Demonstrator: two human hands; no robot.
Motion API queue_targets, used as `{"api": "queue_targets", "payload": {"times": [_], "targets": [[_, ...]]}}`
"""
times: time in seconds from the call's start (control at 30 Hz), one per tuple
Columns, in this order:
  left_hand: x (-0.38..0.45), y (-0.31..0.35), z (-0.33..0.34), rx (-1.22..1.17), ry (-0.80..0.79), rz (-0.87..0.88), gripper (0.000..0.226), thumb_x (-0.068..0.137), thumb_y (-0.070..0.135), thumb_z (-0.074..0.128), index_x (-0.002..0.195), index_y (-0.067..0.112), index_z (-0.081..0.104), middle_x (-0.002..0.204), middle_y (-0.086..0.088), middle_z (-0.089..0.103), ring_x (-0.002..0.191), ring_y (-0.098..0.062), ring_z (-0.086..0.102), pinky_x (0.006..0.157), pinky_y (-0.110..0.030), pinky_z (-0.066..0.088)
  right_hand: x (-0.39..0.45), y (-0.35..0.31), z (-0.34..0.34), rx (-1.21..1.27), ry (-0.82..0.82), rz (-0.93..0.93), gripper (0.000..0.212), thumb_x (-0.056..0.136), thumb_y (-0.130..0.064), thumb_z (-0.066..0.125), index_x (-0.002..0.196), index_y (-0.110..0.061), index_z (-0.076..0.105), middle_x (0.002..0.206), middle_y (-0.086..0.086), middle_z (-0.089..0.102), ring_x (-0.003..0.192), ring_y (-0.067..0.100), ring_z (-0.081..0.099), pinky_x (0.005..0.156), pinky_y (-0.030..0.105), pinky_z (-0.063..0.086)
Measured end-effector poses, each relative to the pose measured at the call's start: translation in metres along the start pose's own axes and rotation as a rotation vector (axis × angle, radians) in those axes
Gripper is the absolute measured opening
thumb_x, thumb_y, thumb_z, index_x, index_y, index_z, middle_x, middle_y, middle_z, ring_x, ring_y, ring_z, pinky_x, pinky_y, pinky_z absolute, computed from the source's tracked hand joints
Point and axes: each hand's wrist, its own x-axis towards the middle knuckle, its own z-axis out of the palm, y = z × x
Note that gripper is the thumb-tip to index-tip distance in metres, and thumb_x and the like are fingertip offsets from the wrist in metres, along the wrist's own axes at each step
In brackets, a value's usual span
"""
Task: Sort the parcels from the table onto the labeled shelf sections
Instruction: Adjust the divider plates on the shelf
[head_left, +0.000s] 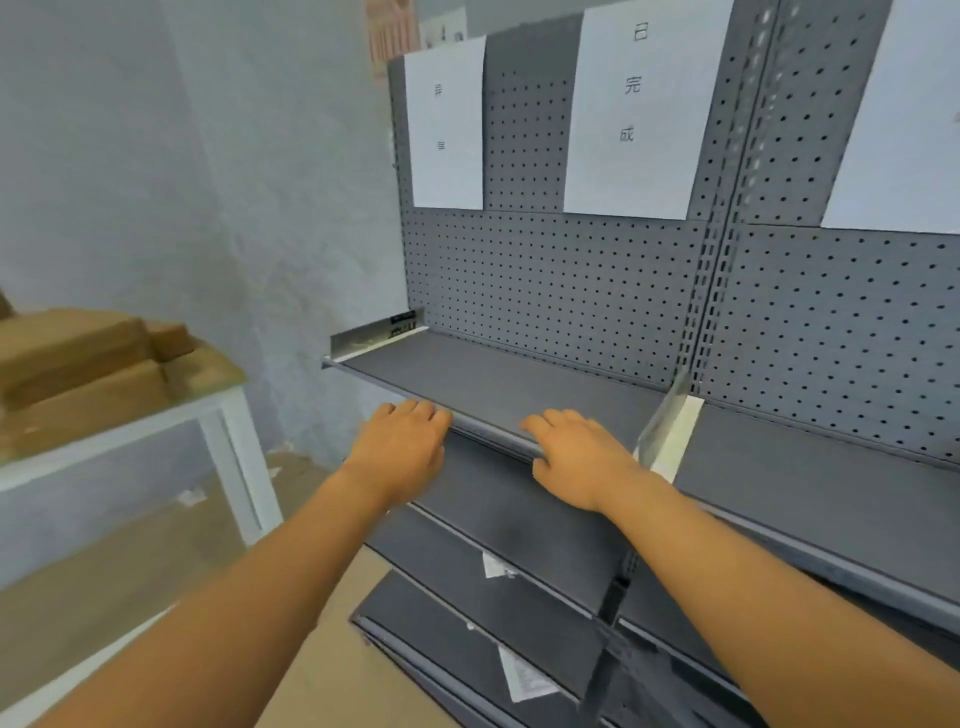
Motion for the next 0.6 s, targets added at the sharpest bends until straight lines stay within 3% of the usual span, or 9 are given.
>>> {"api": "queue_targets", "payload": {"times": [0.27, 0.6], "targets": [[-0.001, -0.122, 0.053, -0.056, -0.041, -0.071, 0.033, 0.099, 0.025, 0.041, 0.130, 0.017, 0.048, 0.123, -0.006, 0.057, 0.109, -0.026, 0.052, 0.098, -0.037, 0.041, 0.113, -0.088, 0.019, 0.051, -0.010, -0.032, 0.045, 0.099, -0.022, 0.045, 0.143, -0.014, 0.039, 0.138, 0.008, 0.049, 0.127, 0.028, 0.043, 0.105, 0.038, 0.037], [0.074, -0.243, 0.133, -0.036, -0.106, -0.158, 0.033, 0.100, 0.029, 0.040, 0.130, 0.017, 0.048, 0.125, -0.005, 0.056, 0.112, -0.025, 0.053, 0.098, -0.037, 0.041, 0.290, -0.098, 0.060, 0.118, -0.043, -0.030, 0.050, 0.100, -0.023, 0.046, 0.148, -0.014, 0.034, 0.146, 0.009, 0.044, 0.132, 0.029, 0.040, 0.108, 0.038, 0.036]]}}
